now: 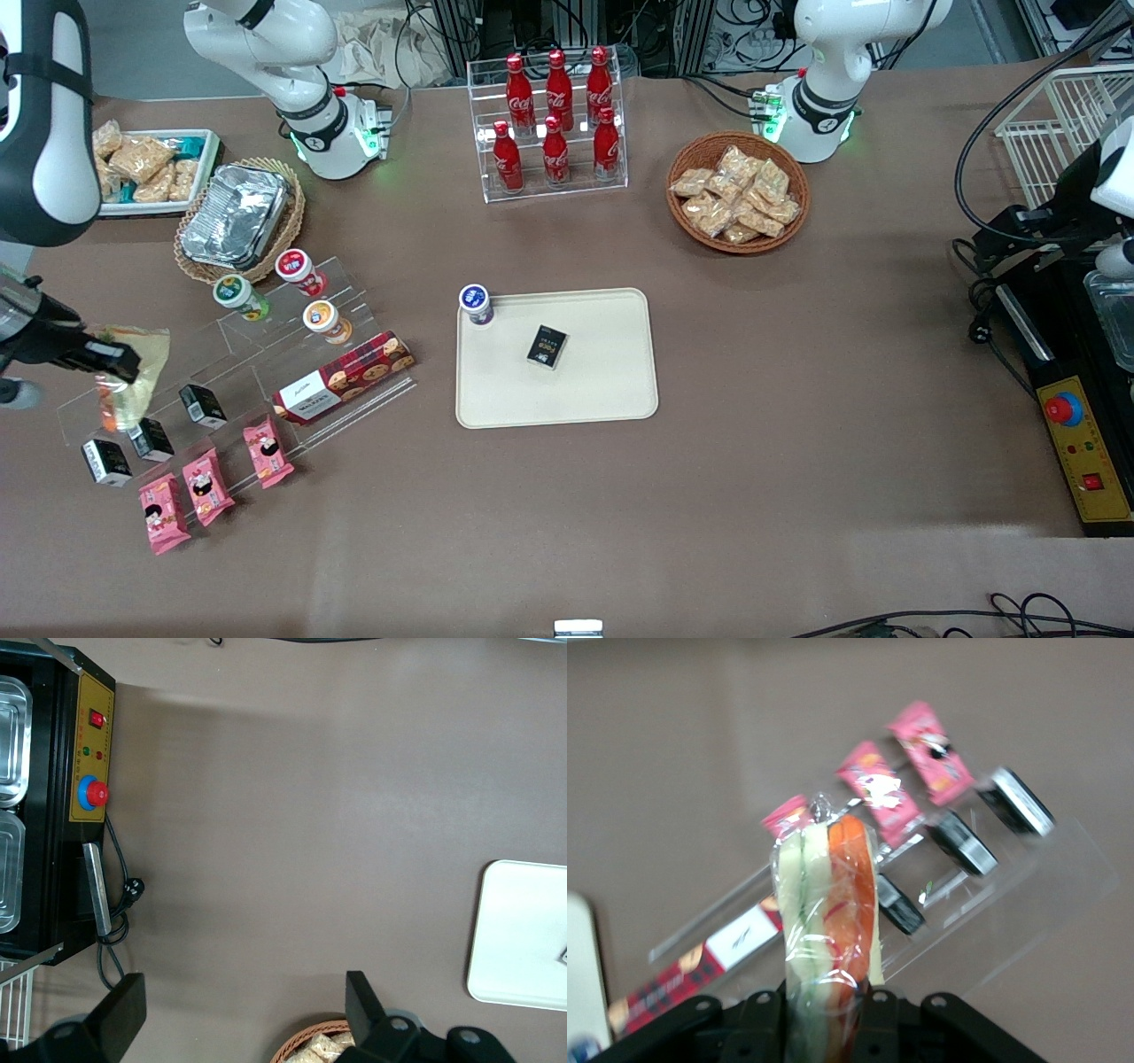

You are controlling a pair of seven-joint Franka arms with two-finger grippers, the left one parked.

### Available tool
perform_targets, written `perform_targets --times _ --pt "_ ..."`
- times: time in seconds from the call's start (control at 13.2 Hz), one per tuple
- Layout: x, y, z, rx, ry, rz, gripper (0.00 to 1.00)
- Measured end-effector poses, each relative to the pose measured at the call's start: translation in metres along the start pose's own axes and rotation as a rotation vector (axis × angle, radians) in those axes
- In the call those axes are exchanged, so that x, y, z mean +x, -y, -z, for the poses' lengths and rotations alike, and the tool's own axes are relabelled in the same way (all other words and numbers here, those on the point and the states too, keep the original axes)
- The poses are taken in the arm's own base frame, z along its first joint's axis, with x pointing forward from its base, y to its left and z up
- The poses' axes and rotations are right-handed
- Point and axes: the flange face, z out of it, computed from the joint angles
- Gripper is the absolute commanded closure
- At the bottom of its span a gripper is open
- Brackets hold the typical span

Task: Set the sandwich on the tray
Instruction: 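Carry the held sandwich over to the cream tray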

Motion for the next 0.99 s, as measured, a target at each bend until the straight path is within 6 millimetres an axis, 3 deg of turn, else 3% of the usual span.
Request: perform_targets --times 0.3,0.68,0.84,0.99 --pt "0.002 0.079 0.009 0.025 0.024 0.234 1.00" --pt "-0.018 0.226 0.003 0.073 0.030 0.647 1.00" --pt "-0.031 0.289 -0.018 0.100 0.035 0.794 1.00" --pt "-0.037 0.344 -0.059 0.134 0.012 0.968 1.00"
